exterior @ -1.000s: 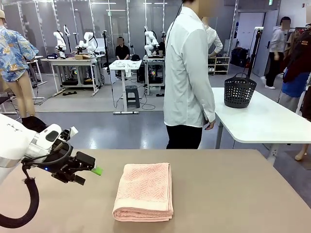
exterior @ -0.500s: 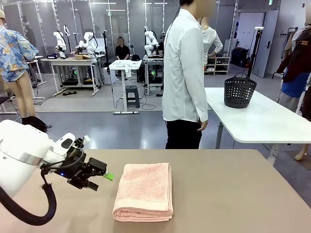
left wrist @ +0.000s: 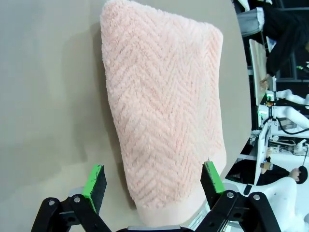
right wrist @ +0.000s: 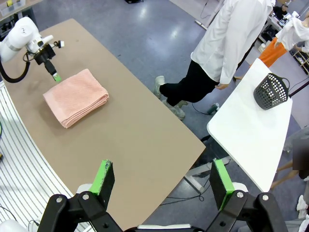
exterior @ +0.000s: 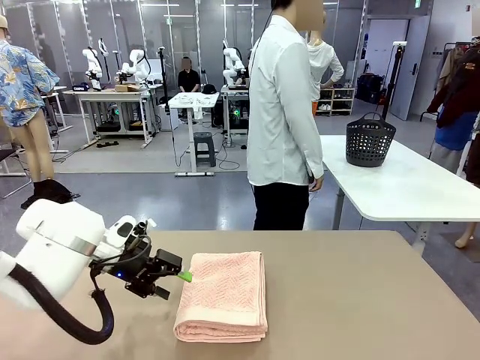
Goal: Fold the towel.
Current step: Pick up the 100 cm Hotel Towel and place it on the left side of the table.
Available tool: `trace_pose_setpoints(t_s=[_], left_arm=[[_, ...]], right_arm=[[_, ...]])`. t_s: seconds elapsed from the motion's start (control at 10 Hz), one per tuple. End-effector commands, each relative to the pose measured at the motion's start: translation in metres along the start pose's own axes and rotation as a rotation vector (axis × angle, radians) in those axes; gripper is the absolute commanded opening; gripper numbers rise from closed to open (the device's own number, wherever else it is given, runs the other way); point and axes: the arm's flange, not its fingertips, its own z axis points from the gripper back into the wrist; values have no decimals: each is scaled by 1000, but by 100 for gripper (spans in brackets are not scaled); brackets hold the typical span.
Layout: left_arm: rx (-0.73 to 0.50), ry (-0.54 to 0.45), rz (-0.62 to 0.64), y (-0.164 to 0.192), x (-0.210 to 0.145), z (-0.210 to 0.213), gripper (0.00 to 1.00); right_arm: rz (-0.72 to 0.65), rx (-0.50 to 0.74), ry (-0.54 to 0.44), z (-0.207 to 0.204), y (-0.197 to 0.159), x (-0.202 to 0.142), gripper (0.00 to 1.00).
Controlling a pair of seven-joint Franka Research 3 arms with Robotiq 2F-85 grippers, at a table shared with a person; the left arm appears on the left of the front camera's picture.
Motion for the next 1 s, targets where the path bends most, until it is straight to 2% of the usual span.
trace_pose_setpoints(t_s=[0.0,0.7,0.8,0.9], left_arm=[[-22,-33,-14,8,9,-22,100],[-100,-23,3,12,20,-55,100],[-111,-20,8,12,21,-57,84],[-109,-18,15,13,21,-59,52]], right_arm=[[-3,-1,0,0,1,0,100],[-3,-1,0,0,1,0,100],[-3,-1,0,0,1,0,100],[-3,-1,0,0,1,0,100]])
